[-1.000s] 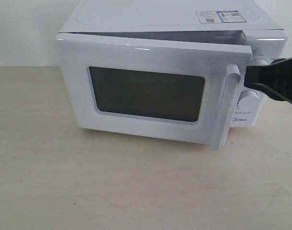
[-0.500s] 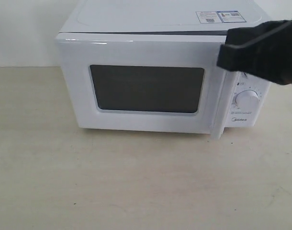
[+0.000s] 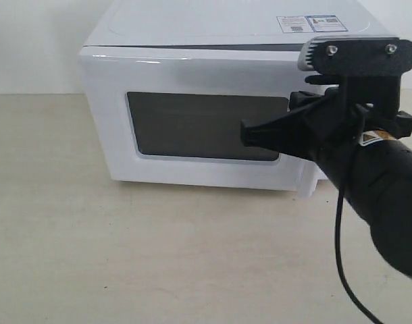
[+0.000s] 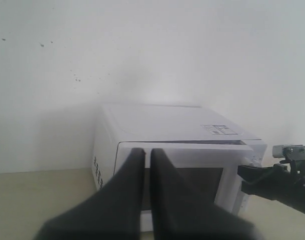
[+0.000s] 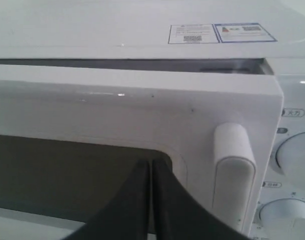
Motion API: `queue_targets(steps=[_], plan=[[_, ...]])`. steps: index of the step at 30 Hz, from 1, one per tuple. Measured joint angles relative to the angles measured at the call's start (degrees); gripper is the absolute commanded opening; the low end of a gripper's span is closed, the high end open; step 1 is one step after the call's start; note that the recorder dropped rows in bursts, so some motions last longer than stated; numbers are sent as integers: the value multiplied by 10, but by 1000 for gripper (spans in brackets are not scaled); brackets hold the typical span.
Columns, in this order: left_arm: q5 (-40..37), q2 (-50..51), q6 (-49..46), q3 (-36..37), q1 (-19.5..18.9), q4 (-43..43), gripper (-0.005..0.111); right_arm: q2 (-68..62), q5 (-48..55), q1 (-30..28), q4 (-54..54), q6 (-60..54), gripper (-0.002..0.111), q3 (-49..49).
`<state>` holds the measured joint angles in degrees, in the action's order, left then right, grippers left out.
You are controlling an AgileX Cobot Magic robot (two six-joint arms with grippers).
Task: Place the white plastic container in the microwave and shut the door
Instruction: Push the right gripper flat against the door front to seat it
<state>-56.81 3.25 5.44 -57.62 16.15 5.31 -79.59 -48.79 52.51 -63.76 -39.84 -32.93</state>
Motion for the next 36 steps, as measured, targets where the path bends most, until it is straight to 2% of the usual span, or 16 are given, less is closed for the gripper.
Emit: queue_targets(steps=[6, 18, 36], plan=[[0, 0, 0, 0, 0, 0, 4, -35, 0, -4, 8, 12, 0, -40], [0, 0, -1, 0, 0, 0, 4, -58, 83, -106, 26, 12, 0, -105], [0, 0, -1, 0, 0, 0, 4, -79, 112, -113, 10, -15, 0, -157]])
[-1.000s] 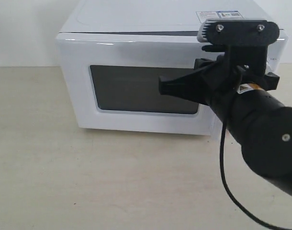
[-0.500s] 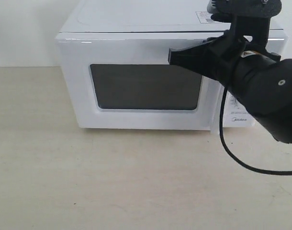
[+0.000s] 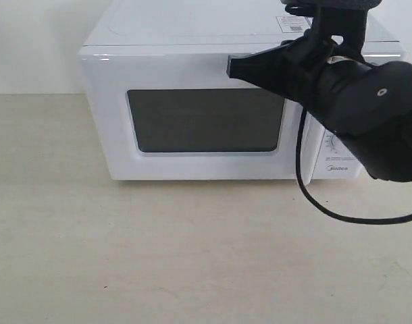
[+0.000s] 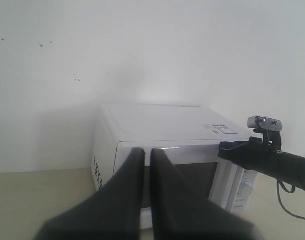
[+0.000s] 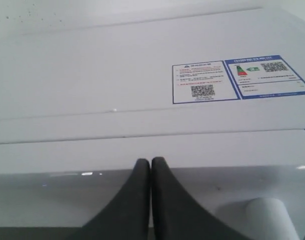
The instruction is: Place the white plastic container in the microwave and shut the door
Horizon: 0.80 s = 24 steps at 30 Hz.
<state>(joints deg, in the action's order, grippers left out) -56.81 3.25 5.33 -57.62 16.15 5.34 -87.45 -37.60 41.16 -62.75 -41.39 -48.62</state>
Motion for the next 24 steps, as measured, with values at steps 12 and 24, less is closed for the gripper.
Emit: queue_targets(steps=[12, 24], plan=[[7, 0, 0, 0, 0, 0, 4, 168, -141, 188, -173, -222, 0, 77], [-13, 0, 0, 0, 0, -1, 4, 251, -258, 251, -329, -269, 0, 118]])
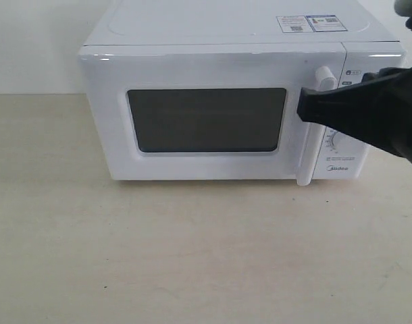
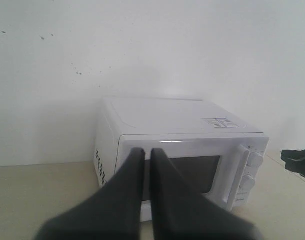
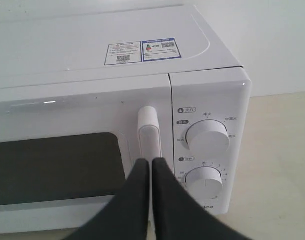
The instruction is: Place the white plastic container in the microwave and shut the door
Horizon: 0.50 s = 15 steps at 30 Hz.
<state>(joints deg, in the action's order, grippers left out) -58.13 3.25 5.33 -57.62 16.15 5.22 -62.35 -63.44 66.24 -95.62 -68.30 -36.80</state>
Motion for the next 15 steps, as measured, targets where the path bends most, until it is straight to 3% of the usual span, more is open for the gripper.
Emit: queue_targets(steps=[15], plan=[[-1, 0, 0, 0, 0, 0, 4, 0, -16, 0, -1, 1, 0, 0]])
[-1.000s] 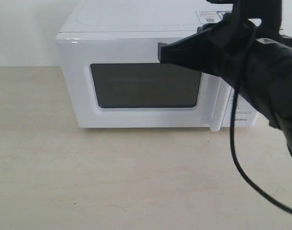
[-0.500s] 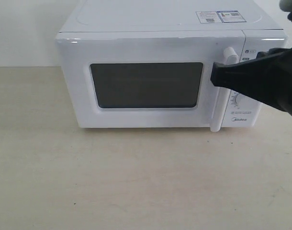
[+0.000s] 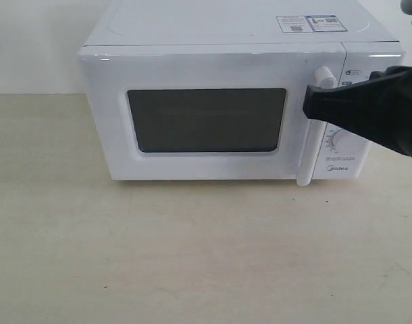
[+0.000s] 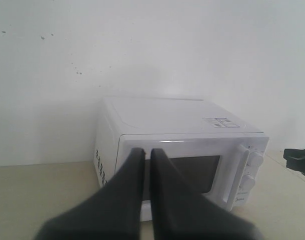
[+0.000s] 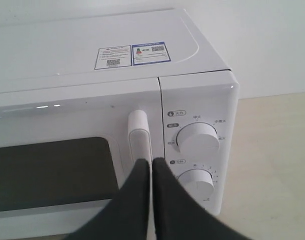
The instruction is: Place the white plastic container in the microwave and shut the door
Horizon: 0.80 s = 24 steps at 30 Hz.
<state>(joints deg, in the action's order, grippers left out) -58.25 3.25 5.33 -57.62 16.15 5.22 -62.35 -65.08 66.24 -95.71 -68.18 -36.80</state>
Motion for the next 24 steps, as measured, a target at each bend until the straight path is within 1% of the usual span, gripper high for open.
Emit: queue_targets(steps=[4, 6, 9, 13, 21, 24], plan=[[0, 0, 0, 0, 0, 0, 4, 13, -1, 0, 0, 0, 0, 0], [0, 0, 0, 0, 0, 0, 4, 39, 2, -1, 2, 14, 0, 0], [0, 0, 0, 0, 0, 0, 4, 88, 8, -37, 6, 26, 0, 0], [0, 0, 0, 0, 0, 0, 4, 132, 6, -106, 7, 29, 0, 0], [0, 0, 0, 0, 0, 0, 4, 183, -8, -271, 7, 34, 0, 0], [0, 0, 0, 0, 0, 0, 4, 203, -8, -320, 7, 34, 0, 0]])
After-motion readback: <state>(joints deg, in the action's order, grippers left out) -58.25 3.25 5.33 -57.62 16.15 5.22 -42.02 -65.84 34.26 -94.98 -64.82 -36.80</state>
